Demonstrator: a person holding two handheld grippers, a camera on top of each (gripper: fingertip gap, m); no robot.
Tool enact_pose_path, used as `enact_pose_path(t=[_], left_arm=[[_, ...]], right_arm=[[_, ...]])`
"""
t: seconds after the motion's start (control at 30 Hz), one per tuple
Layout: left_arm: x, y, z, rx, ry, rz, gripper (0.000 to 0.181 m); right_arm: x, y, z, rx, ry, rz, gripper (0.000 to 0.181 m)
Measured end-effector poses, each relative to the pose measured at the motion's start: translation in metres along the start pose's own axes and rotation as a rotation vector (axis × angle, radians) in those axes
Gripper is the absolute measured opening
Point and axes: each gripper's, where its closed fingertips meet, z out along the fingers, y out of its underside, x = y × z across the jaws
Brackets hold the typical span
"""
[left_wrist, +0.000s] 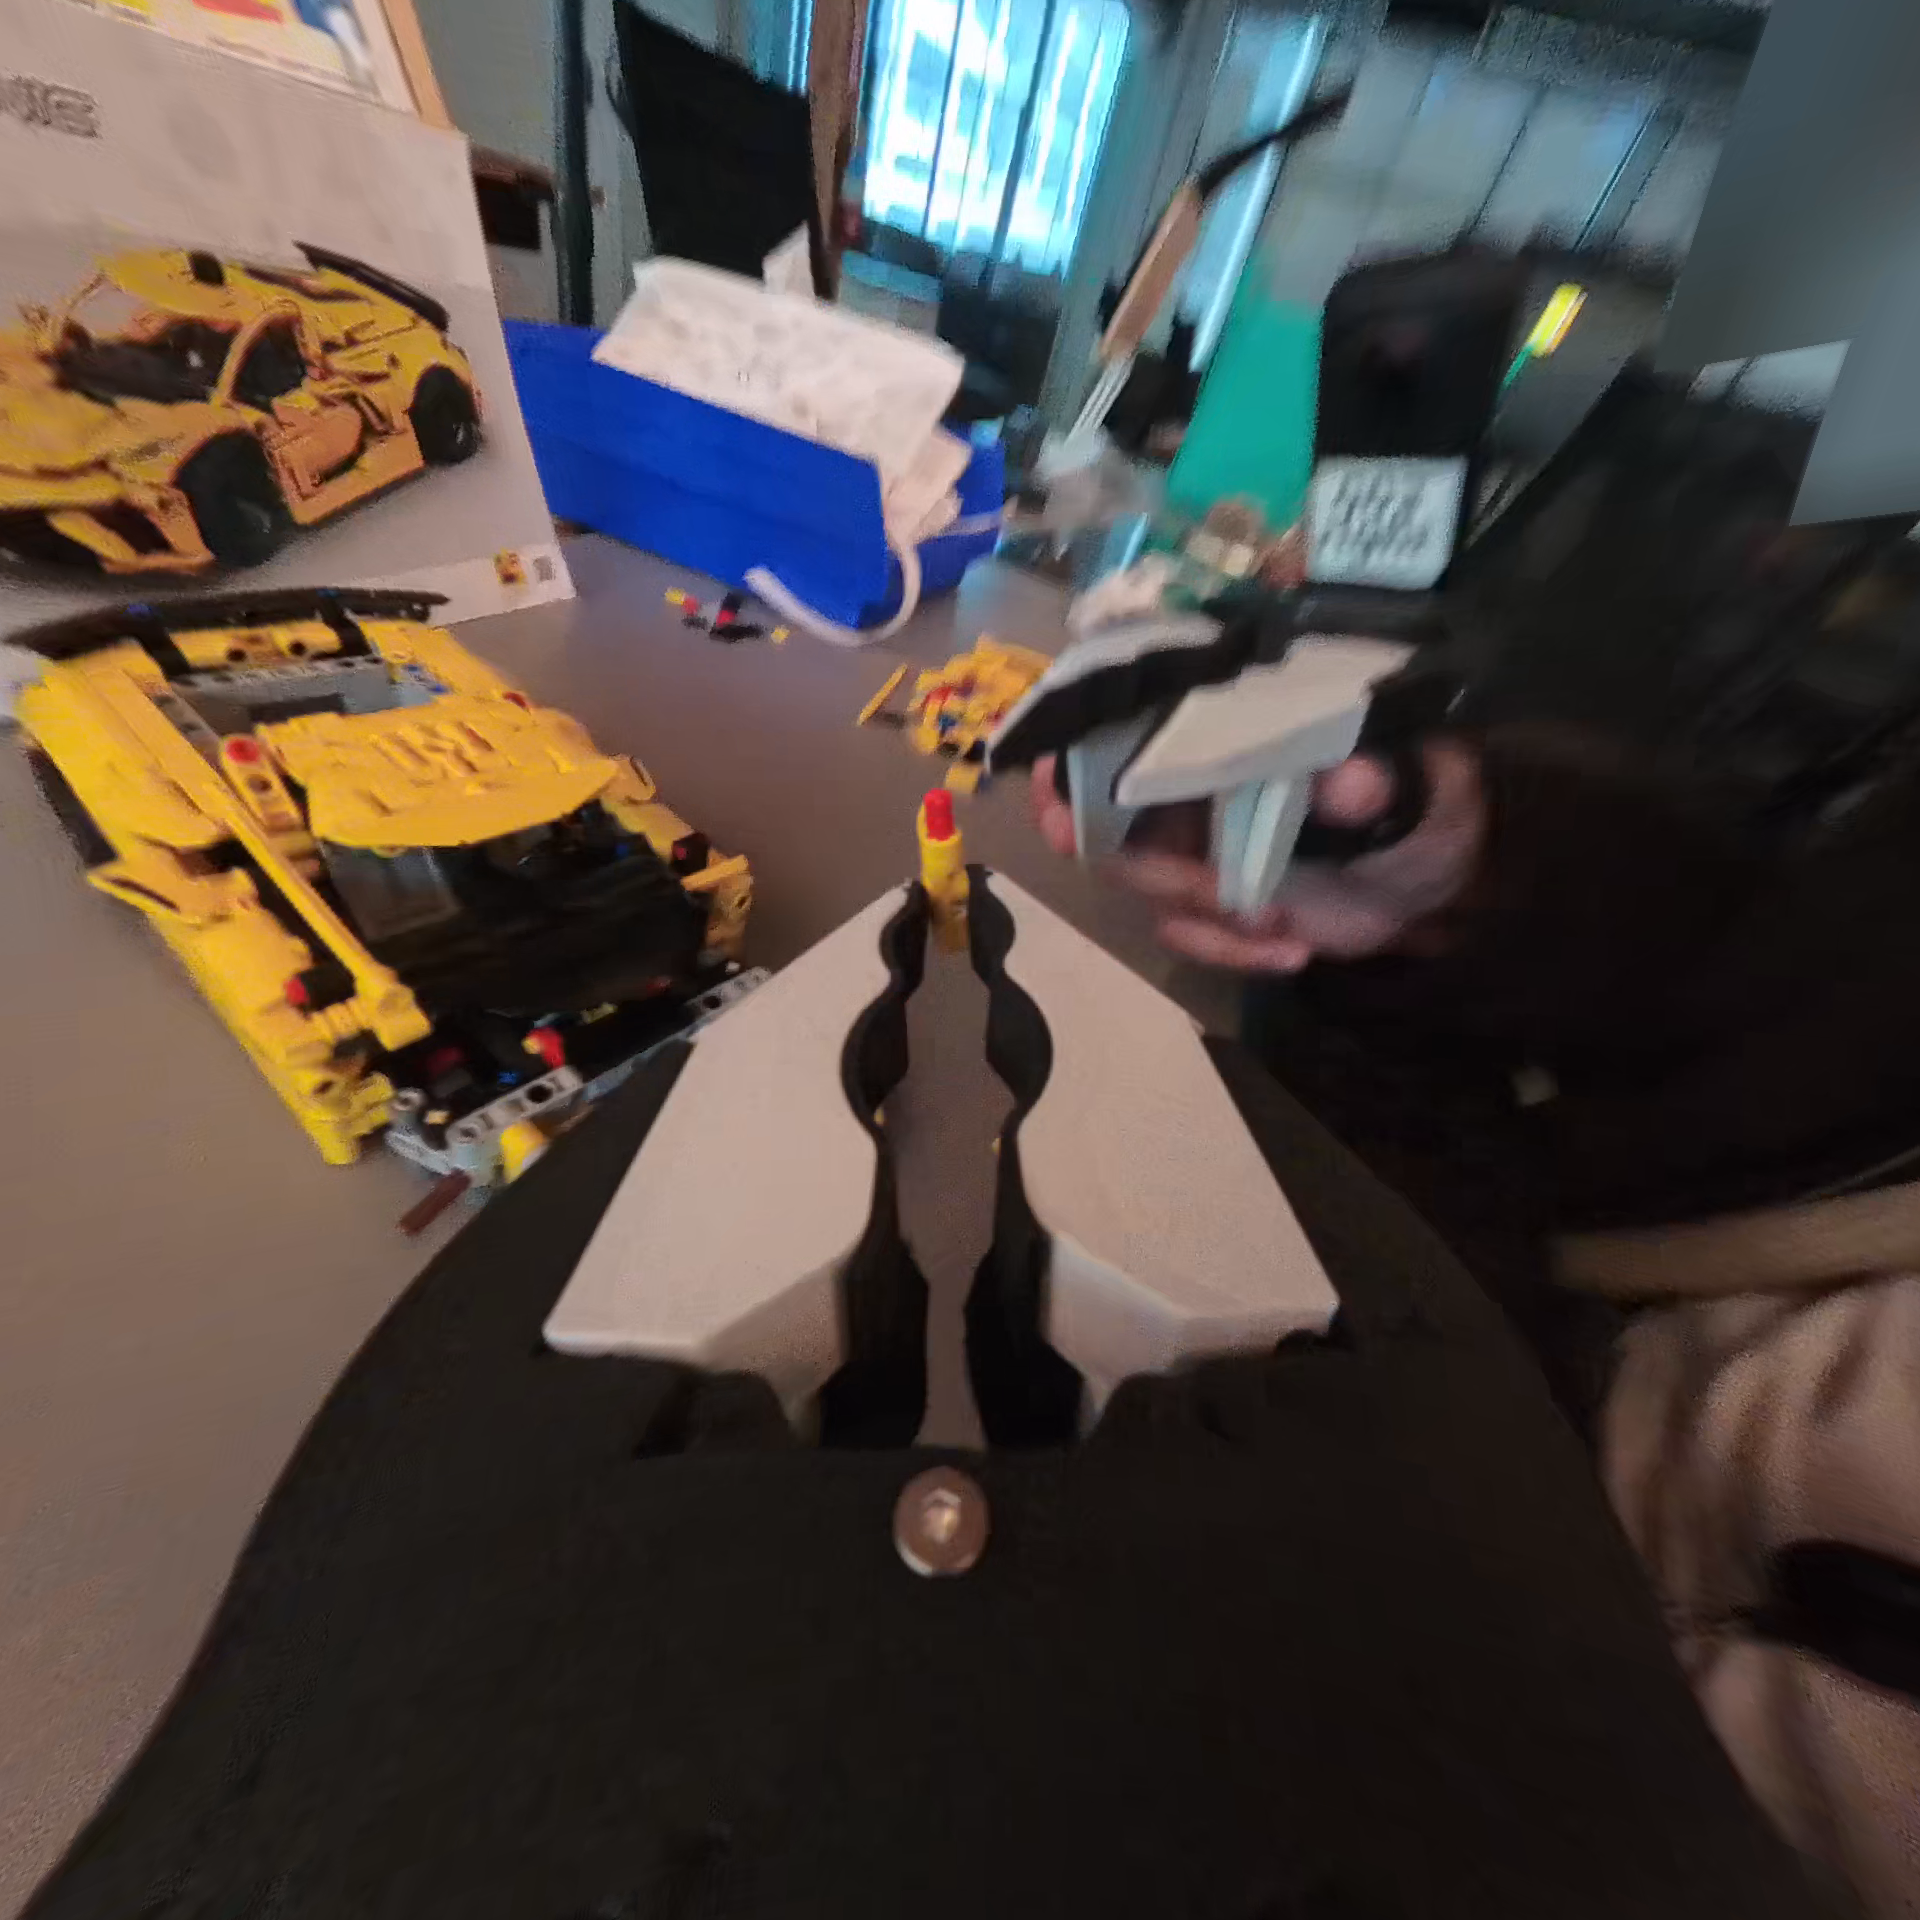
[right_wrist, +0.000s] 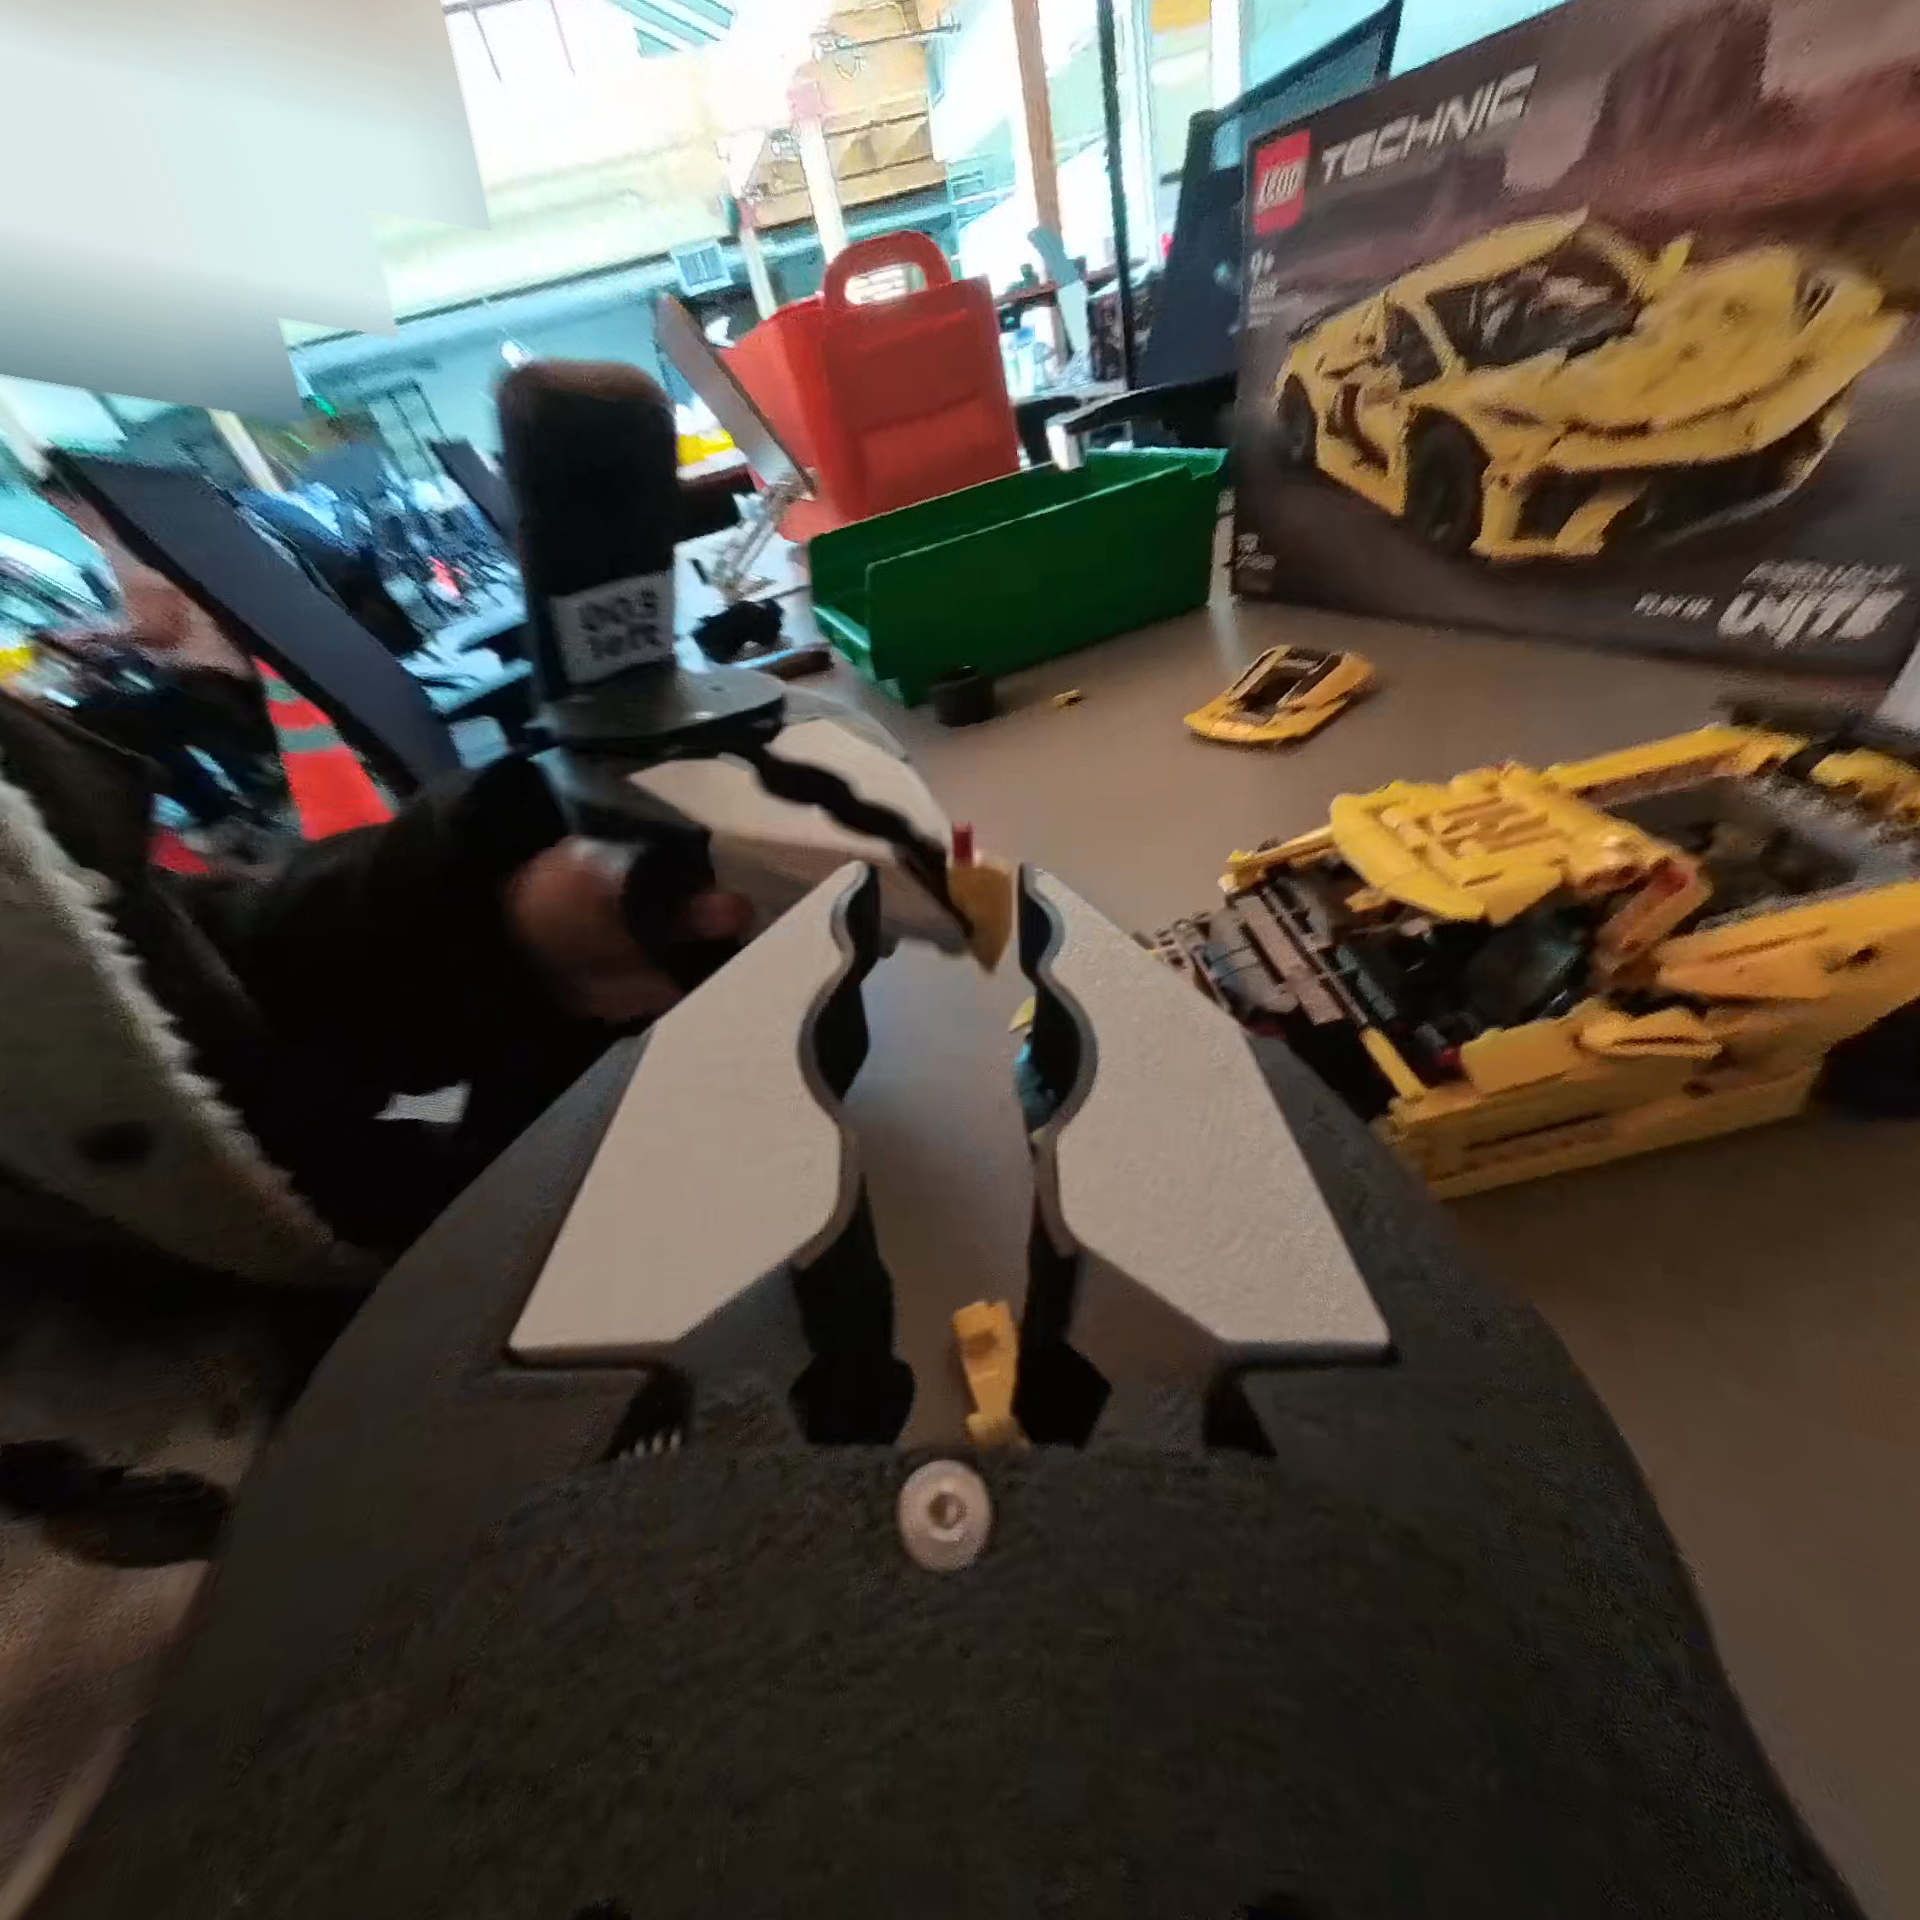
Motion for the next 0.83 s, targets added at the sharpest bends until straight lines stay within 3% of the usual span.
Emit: enact_pose_path(t=[0.13, 0.4, 0.53, 0.73, 0.83], left_arm=[[0.011, 0.012, 0.010, -0.101, -0.071, 0.241, 0.007], [0.018, 0.004, 0.010, -0.058, -0.027, 0.199, 0.007], [0.017, 0.008, 0.012, -0.074, -0.052, 0.244, 0.007], [0.022, -0.007, 0.010, 0.012, -0.036, 0.226, 0.008], [0.023, -0.009, 0.010, 0.019, -0.031, 0.217, 0.008]], right_arm=[[-0.003, 0.006, 0.006, -0.033, 0.094, -0.201, 0.018], [-0.006, 0.009, 0.007, -0.042, 0.059, -0.192, 0.003], [-0.003, 0.010, 0.005, -0.084, 0.031, -0.096, 0.002], [-0.006, -0.008, 0.000, 0.047, -0.071, 0.142, 0.001], [-0.007, -0.015, -0.002, 0.095, -0.090, 0.164, 0.001]])
